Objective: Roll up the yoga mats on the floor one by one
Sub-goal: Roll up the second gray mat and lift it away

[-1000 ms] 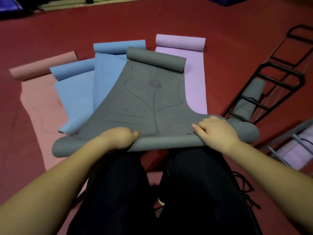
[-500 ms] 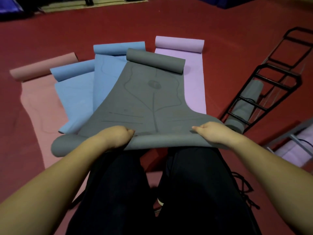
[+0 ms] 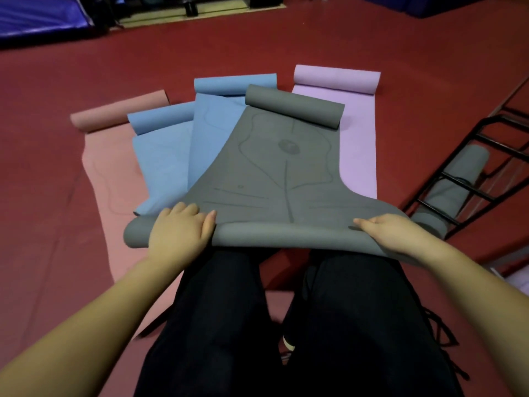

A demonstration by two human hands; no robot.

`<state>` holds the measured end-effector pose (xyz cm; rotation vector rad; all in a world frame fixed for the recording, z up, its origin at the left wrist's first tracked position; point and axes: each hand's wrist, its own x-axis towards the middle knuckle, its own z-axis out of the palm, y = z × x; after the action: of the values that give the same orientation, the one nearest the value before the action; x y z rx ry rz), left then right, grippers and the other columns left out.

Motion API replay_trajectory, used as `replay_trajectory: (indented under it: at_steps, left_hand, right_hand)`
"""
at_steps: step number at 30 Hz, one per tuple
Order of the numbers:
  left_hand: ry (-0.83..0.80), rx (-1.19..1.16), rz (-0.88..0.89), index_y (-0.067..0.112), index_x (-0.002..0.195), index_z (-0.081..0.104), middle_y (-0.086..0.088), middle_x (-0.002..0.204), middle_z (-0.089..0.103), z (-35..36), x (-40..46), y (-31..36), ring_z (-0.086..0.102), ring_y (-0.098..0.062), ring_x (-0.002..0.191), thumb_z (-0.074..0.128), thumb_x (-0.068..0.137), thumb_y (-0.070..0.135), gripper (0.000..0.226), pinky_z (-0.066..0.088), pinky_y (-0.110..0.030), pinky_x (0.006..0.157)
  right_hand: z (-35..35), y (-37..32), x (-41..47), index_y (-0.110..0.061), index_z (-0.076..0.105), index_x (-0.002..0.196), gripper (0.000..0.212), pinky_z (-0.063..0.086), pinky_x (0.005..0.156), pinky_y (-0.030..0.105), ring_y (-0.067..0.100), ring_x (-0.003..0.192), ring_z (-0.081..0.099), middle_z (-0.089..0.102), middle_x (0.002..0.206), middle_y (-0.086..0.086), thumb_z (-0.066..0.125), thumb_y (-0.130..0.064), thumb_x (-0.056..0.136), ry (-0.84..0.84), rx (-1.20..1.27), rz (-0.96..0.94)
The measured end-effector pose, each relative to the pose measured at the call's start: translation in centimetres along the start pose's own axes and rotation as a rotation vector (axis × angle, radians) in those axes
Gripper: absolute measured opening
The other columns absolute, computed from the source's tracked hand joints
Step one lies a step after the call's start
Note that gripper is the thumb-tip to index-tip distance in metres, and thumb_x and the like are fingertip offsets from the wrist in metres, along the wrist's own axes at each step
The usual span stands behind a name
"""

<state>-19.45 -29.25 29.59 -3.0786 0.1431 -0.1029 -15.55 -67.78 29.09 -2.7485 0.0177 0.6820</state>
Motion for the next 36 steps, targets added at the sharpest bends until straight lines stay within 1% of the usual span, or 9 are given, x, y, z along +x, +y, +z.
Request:
replay_trajectory:
  at_steps: [5,7,9,11,15,20,25,28,36]
  left_hand:
    - [-0.275,-0.195,-0.137,0.019,0.063,0.047,-0.007,0.076,0.057,-2.5,1.6,0.7,0.055,-0.03,0.081,0.021,0.104,0.048,0.057,0.042,-0.035,0.074]
    - [-0.439,-0.222,-0.123,0.012,0.091,0.059,-0.016,0.105,0.062,-3.4,2.7,1.3,0.055,-0.03,0.097,0.025,0.106,0.037,0.045,0.04,-0.034,0.083]
    - [-0.588,-0.189,-0.117,0.008,0.133,0.048,-0.02,0.135,0.052,-3.5,3.5,1.9,0.052,-0.032,0.12,0.027,0.107,0.026,0.038,0.038,-0.033,0.097]
    - [-0.718,-0.112,-0.09,0.009,0.138,0.049,-0.018,0.144,0.048,-3.0,4.1,2.2,0.048,-0.03,0.128,0.026,0.108,0.031,0.044,0.034,-0.031,0.101]
    - [-0.769,-0.054,-0.047,0.02,0.134,0.054,-0.011,0.141,0.052,-1.8,4.6,2.9,0.05,-0.028,0.124,0.031,0.106,0.031,0.038,0.036,-0.032,0.097]
    - [-0.664,0.06,-0.048,0.02,0.12,0.063,-0.009,0.121,0.062,-0.6,3.7,2.5,0.057,-0.027,0.103,0.036,0.101,0.035,0.037,0.045,-0.036,0.087]
    - [-0.541,0.04,-0.086,0.024,0.124,0.06,-0.008,0.119,0.058,0.5,3.5,2.1,0.057,-0.027,0.112,0.045,0.099,0.03,0.029,0.045,-0.031,0.083]
    - [-0.403,-0.168,-0.176,0.02,0.092,0.058,-0.013,0.108,0.065,0.7,3.5,1.9,0.06,-0.031,0.103,0.047,0.099,0.038,0.022,0.042,-0.033,0.074]
    - [0.154,-0.064,0.225,0.014,0.049,0.049,-0.009,0.051,0.051,1.6,1.0,1.4,0.056,-0.033,0.051,0.041,0.092,0.045,0.053,0.036,-0.031,0.052]
  right_hand:
    - [-2.6,0.5,-0.3,-0.01,0.07,0.116,0.057,0.037,0.088,0.028,0.028,0.118,0.055,0.062,0.13,0.012,0.036,-0.054,0.101,0.002,-0.039,0.037]
    - [-3.6,1.1,-0.5,-0.011,0.069,0.118,0.06,0.038,0.089,0.029,0.026,0.113,0.056,0.062,0.13,0.01,0.038,-0.059,0.098,-0.037,-0.037,0.085]
    - [-3.6,1.4,-0.8,-0.015,0.066,0.126,0.058,0.038,0.097,0.029,0.023,0.119,0.054,0.058,0.137,0.007,0.038,-0.059,0.099,-0.125,-0.061,0.092]
    - [-2.6,1.5,-1.1,-0.024,0.06,0.133,0.048,0.033,0.101,0.025,0.022,0.128,0.049,0.053,0.143,0.003,0.034,-0.051,0.104,-0.189,-0.117,0.068]
    - [-0.5,2.3,-0.7,-0.025,0.065,0.087,0.039,0.038,0.084,0.028,0.024,0.109,0.057,0.062,0.103,0.0,0.044,-0.055,0.099,-0.092,-0.064,0.078]
    - [1.0,3.3,0.1,-0.029,0.057,0.069,0.043,0.041,0.08,0.031,0.019,0.09,0.052,0.055,0.085,-0.005,0.047,-0.061,0.094,0.003,-0.085,0.081]
    - [1.8,2.9,0.4,-0.019,0.061,0.067,0.047,0.042,0.069,0.033,0.018,0.076,0.057,0.059,0.071,-0.002,0.054,-0.058,0.092,0.106,-0.001,0.05]
    - [1.5,2.6,0.7,-0.017,0.057,0.066,0.047,0.036,0.06,0.031,0.016,0.07,0.056,0.059,0.066,-0.002,0.061,-0.058,0.087,0.209,0.056,0.024]
    - [1.1,2.7,1.7,-0.015,0.053,0.063,0.056,0.029,0.054,0.033,0.02,0.069,0.055,0.056,0.064,0.004,0.054,-0.066,0.087,0.165,-0.084,0.026]
